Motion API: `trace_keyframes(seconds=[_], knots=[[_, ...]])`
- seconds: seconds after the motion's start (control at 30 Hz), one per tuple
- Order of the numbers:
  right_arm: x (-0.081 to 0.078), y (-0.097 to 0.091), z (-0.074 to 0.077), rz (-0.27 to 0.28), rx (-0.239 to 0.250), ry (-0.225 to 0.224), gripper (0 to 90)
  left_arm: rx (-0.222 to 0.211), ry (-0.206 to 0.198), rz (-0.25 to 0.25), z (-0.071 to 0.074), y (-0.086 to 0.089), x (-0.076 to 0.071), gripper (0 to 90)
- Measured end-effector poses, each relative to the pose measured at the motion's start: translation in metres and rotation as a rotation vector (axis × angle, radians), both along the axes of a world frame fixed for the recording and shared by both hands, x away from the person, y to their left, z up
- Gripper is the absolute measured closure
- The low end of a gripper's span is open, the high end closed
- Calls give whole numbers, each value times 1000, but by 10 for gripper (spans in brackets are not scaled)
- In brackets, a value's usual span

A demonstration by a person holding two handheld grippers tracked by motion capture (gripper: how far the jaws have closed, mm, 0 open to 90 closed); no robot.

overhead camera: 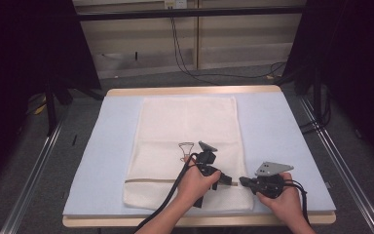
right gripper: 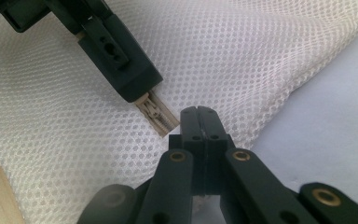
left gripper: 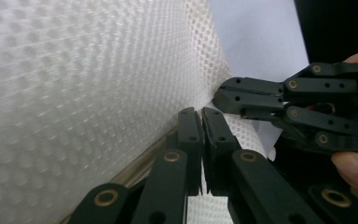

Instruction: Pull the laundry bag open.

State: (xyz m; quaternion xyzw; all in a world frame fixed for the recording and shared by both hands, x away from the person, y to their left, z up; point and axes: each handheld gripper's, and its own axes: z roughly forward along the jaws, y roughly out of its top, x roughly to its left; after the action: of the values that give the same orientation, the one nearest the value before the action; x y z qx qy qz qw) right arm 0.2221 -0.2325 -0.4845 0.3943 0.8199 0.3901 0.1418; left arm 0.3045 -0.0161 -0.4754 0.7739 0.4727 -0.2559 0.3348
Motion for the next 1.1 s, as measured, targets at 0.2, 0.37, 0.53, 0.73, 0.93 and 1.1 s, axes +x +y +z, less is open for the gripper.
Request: trace_keyframes(seconds=[0.2,0.37,0.53,0.73,0.93,1.1], knots=[[1,-1,0,2,9,2,900,14,-14,3,2,5,0,875],[1,-1,0,-3,13,7,900,15,-13,0,2,9,0,875],[1,-2,-1,-6,20,11,900,25,-13,6,3,14,1,875],[1,-1,-1,-4,16,9,900,10,10,6,3,21,4,875],[1,-1,-1,-1,12,6,900,0,18,23,4,29,4,875],[1,-1,-1,-3,14,7,900,7,16,32,5,38,5,875]])
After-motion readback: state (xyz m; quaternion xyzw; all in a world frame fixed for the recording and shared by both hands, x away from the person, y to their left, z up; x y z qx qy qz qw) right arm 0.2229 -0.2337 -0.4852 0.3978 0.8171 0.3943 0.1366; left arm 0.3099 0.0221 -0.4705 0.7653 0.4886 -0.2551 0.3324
